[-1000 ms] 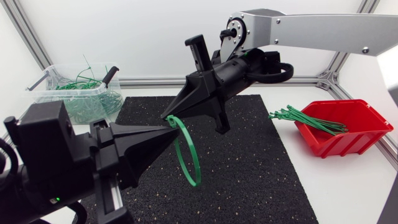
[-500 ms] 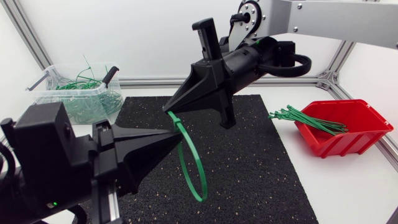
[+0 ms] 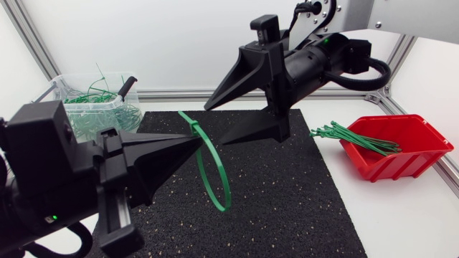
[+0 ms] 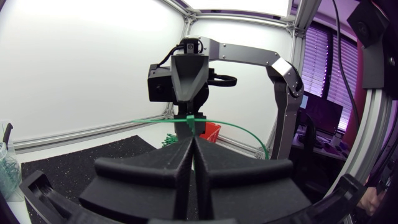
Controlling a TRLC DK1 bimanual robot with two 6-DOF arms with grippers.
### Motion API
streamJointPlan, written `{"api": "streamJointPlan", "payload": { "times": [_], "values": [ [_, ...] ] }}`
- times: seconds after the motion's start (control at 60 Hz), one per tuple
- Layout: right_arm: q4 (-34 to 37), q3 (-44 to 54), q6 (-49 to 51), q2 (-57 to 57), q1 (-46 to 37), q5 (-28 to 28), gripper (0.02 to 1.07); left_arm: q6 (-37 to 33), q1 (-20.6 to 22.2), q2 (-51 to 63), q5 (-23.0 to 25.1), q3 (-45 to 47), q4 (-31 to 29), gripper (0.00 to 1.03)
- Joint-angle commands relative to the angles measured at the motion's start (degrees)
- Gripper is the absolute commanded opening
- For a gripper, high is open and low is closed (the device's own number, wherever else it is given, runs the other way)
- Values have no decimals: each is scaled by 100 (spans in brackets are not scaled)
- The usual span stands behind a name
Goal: Take a green cable tie from the red box, thread the tail through the head to close it, then place it in the transparent bin on the left.
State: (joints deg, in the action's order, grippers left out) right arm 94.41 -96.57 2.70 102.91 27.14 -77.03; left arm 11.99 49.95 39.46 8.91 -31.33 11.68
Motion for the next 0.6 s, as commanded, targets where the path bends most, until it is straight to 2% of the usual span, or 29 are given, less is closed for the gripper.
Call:
{"api": "streamJointPlan", "payload": {
  "times": [0.0, 0.133, 0.183, 0.3, 0.4, 0.5, 0.583],
  "values": [
    [-125, 200, 178, -184, -86, 224, 88, 84, -126, 9, -3, -286, -114, 3],
    [-582, 499, 178, -456, -261, 857, 89, 76, -293, 132, 6, -505, -553, 3],
    [-801, 622, 152, -623, -358, 1129, 90, 67, -513, 299, 6, -690, -869, 3],
    [-1733, 1035, -270, -1107, -437, 2254, 103, -171, -961, 738, -100, -1086, -1652, 3],
    [-2893, 1563, -912, -1652, -270, 3951, 103, -452, -1392, 1063, -328, -1384, -2372, 3],
    [-2981, 1774, -859, -1915, -235, 4671, 103, -715, -1875, 1178, -469, -1569, -2882, 3],
    [-3025, 1879, -850, -2109, -288, 5216, 103, -979, -2306, 1160, -856, -1674, -3137, 3]
  ]
}}
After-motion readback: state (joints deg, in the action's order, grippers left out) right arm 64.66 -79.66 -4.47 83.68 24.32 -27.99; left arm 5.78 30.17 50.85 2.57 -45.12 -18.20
